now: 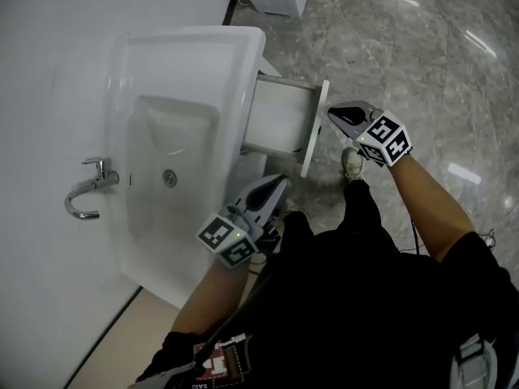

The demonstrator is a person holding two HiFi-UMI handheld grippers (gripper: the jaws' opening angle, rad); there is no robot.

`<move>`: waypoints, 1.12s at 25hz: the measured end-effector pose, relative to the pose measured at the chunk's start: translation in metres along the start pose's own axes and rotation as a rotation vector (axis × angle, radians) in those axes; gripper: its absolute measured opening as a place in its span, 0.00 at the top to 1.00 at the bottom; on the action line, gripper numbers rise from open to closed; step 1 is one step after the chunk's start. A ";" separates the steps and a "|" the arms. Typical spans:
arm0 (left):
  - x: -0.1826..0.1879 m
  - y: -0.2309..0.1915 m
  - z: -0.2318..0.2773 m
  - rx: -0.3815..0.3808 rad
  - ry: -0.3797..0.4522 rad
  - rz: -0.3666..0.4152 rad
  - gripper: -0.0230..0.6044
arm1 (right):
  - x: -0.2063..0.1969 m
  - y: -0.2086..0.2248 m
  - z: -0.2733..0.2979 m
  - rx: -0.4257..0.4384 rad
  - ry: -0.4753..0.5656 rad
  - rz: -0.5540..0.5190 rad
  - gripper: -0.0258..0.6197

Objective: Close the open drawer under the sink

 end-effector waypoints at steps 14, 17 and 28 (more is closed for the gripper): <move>-0.052 -0.045 0.026 -0.008 -0.050 -0.033 0.96 | -0.126 0.008 0.059 0.109 -0.155 0.006 0.86; -0.065 -0.049 0.030 -0.017 -0.054 -0.029 0.96 | -0.147 0.010 0.072 0.143 -0.186 0.021 0.80; -0.096 -0.075 0.035 -0.013 -0.043 -0.028 0.96 | -0.176 0.018 0.111 0.190 -0.214 0.027 0.71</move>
Point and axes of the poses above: the fingertips, and each gripper's own axes: z forward along the fingers, y to its right, x out of its top, the point moved 6 cm from there along -z, backward along the fingers, and after that the axes turned 1 degree about y, right-handed, at the moved point
